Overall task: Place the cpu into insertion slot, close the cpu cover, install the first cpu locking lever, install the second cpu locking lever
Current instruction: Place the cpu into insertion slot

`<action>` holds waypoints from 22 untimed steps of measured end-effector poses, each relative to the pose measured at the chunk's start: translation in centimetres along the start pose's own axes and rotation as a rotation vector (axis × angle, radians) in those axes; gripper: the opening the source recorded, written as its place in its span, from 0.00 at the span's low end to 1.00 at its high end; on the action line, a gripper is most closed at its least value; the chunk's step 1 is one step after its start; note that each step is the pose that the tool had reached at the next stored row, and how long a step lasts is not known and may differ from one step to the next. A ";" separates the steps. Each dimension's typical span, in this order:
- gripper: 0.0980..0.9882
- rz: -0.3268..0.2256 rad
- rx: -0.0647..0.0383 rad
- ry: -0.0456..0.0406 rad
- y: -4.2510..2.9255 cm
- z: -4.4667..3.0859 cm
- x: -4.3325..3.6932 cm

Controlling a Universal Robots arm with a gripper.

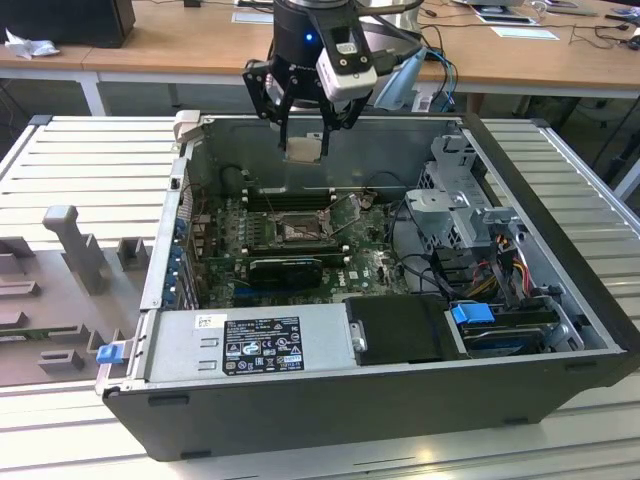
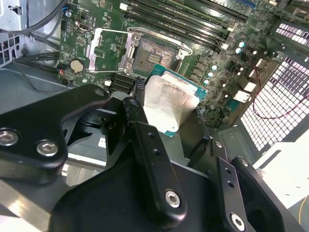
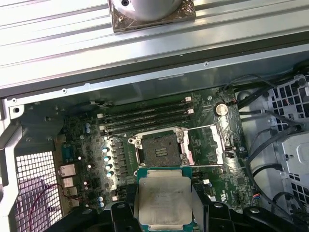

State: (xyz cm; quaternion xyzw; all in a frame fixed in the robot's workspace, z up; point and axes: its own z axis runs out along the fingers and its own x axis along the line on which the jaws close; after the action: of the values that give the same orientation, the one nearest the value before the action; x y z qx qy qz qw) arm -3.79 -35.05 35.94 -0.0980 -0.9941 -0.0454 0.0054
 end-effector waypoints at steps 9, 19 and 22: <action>0.48 0.012 0.000 -0.0011 -0.02 0.03 0.08; 0.48 0.038 -0.001 -0.0033 -0.05 0.03 0.24; 0.48 0.050 -0.001 -0.0045 -0.05 0.03 0.24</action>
State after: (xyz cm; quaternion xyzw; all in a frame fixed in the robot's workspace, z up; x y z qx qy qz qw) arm -4.03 -35.05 35.91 -0.1231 -0.9913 -0.0456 0.0042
